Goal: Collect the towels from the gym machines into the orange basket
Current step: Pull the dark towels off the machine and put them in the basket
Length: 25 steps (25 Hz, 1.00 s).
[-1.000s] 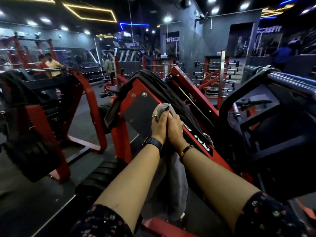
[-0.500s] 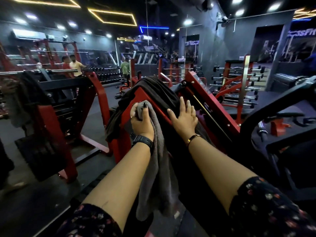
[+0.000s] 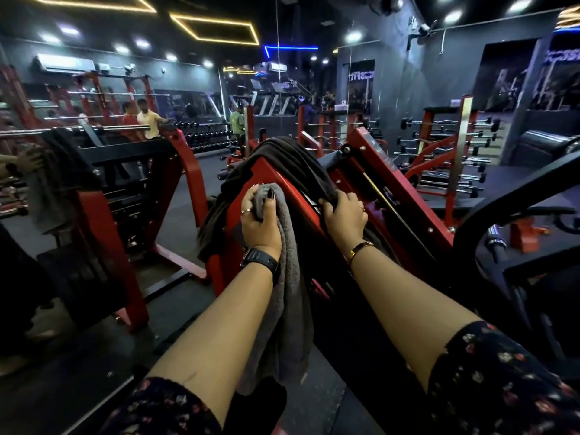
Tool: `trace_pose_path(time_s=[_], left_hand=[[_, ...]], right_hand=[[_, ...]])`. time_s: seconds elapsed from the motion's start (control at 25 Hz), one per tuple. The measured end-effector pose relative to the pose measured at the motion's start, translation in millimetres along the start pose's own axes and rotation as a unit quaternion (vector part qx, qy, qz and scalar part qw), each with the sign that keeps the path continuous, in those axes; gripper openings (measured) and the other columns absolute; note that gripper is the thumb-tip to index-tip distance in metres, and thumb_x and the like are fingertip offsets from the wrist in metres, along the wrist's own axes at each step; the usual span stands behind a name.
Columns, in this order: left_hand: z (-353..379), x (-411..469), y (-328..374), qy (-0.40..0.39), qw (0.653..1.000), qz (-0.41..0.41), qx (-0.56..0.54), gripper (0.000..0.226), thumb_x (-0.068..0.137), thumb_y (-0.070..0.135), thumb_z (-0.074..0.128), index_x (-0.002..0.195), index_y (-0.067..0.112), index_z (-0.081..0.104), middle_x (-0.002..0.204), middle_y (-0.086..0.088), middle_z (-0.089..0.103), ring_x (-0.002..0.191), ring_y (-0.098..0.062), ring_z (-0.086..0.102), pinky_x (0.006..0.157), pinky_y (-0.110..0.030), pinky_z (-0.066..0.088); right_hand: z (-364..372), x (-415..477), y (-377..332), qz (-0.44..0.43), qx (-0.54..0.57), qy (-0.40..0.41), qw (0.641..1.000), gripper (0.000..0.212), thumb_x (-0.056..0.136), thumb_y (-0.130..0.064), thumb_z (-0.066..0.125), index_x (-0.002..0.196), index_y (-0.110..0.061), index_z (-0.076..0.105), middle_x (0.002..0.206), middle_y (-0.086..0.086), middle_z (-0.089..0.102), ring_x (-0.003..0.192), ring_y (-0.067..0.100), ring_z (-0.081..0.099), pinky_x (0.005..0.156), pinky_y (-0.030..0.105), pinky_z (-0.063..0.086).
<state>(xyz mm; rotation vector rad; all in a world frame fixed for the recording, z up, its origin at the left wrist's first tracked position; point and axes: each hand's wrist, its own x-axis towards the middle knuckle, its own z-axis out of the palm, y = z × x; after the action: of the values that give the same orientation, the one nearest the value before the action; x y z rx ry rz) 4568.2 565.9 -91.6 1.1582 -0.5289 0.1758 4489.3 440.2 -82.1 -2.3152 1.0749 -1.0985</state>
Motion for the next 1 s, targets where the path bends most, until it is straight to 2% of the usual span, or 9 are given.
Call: trace_pose_path(time_s=[0.12,0.32,0.48,0.6,0.68,0.76,0.84,0.92,1.0], left_hand=[[-3,0,8,-0.012,1.0,0.0,-0.026,0.074,0.069,0.058,0.05,0.126,0.011,0.057,0.131,-0.007,0.058,0.115,-0.009,0.052,0.092,-0.006,0.038],[-8,1,26,-0.055,0.994,0.01,-0.094,0.068,0.074,0.052,0.054,0.124,0.006,0.055,0.131,-0.016,0.058,0.12,-0.022,0.055,0.097,-0.013,0.043],[-25,-8,46,-0.103,0.984,0.021,-0.143,0.068,0.077,0.047,0.055,0.125,0.0,0.053,0.132,-0.02,0.055,0.118,-0.018,0.054,0.099,-0.017,0.043],[-37,-23,55,-0.188,0.97,0.014,-0.151,0.065,0.078,0.044,0.055,0.125,-0.001,0.053,0.131,-0.02,0.055,0.123,-0.027,0.053,0.108,-0.033,0.042],[-43,-40,58,-0.254,0.954,-0.017,-0.157,0.062,0.08,0.042,0.057,0.126,-0.001,0.055,0.131,-0.018,0.058,0.122,-0.025,0.055,0.106,-0.029,0.043],[-48,-65,62,-0.319,0.932,-0.079,-0.153,0.047,0.089,0.028,0.058,0.125,-0.003,0.057,0.13,-0.02,0.059,0.117,-0.019,0.056,0.102,-0.02,0.044],[-56,-100,72,-0.395,0.889,-0.15,-0.176,0.032,0.096,0.01,0.052,0.124,-0.006,0.057,0.127,-0.021,0.061,0.114,-0.018,0.056,0.105,-0.025,0.044],[-65,-133,87,-0.467,0.825,-0.227,-0.225,0.024,0.099,0.009,0.046,0.115,-0.001,0.061,0.108,-0.01,0.071,0.1,-0.014,0.064,0.097,-0.027,0.049],[-67,-156,96,-0.49,0.774,-0.292,-0.275,0.018,0.096,0.022,0.051,0.1,0.009,0.063,0.089,-0.001,0.073,0.083,-0.011,0.068,0.086,-0.026,0.051]], right_hand=[[-8,-16,-7,-0.044,-0.022,0.004,0.999,0.041,0.097,-0.04,0.046,0.123,-0.009,0.054,0.123,0.011,0.055,0.118,0.032,0.048,0.096,0.046,0.036],[-20,-65,-10,-0.083,-0.048,0.038,0.995,0.035,0.096,-0.04,0.046,0.112,-0.011,0.057,0.112,0.007,0.056,0.11,0.027,0.049,0.09,0.043,0.033],[-29,-127,-2,-0.064,-0.092,0.061,0.992,0.046,0.091,-0.047,0.039,0.107,-0.009,0.06,0.105,0.009,0.057,0.103,0.031,0.051,0.086,0.043,0.033],[-41,-183,-7,-0.064,-0.091,0.15,0.982,0.049,0.084,-0.047,0.037,0.096,-0.006,0.062,0.096,0.011,0.059,0.094,0.033,0.054,0.082,0.044,0.036],[-52,-217,-11,-0.082,-0.078,0.236,0.965,0.042,0.083,-0.039,0.046,0.093,-0.003,0.063,0.098,0.015,0.061,0.096,0.03,0.053,0.082,0.047,0.04],[-67,-244,-21,-0.072,-0.02,0.286,0.955,0.04,0.084,-0.035,0.05,0.098,0.0,0.064,0.112,0.019,0.058,0.109,0.023,0.046,0.09,0.048,0.039],[-84,-264,-34,-0.065,0.057,0.293,0.952,0.04,0.086,-0.033,0.051,0.107,0.0,0.062,0.126,0.018,0.051,0.12,0.022,0.045,0.104,0.042,0.038],[-100,-279,-46,-0.057,0.115,0.281,0.951,0.044,0.088,-0.032,0.05,0.115,0.002,0.058,0.134,0.015,0.045,0.125,0.021,0.045,0.111,0.033,0.035],[-112,-293,-53,-0.046,0.142,0.277,0.949,0.047,0.088,-0.033,0.049,0.121,0.0,0.053,0.138,0.016,0.043,0.128,0.023,0.045,0.112,0.038,0.036]])
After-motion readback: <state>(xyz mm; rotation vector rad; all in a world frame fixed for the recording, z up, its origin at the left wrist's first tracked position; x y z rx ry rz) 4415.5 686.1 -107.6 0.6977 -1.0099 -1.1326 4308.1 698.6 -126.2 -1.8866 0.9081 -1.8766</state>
